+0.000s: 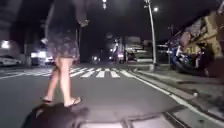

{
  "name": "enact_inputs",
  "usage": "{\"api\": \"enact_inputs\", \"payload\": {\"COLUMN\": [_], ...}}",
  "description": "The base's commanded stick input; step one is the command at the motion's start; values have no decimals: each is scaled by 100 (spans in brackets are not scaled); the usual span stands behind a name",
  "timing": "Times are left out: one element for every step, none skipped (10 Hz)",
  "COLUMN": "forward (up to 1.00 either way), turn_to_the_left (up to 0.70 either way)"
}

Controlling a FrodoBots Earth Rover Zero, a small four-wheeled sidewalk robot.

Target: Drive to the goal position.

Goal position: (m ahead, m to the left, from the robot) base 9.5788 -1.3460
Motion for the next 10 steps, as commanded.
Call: {"api": "enact_inputs", "payload": {"forward": [100, 100, 100, 100, 100, 100, 100, 100, 100, 100], "turn_to_the_left": [0, 0, 0, 0, 0, 0, 0, 0, 0, 0]}}
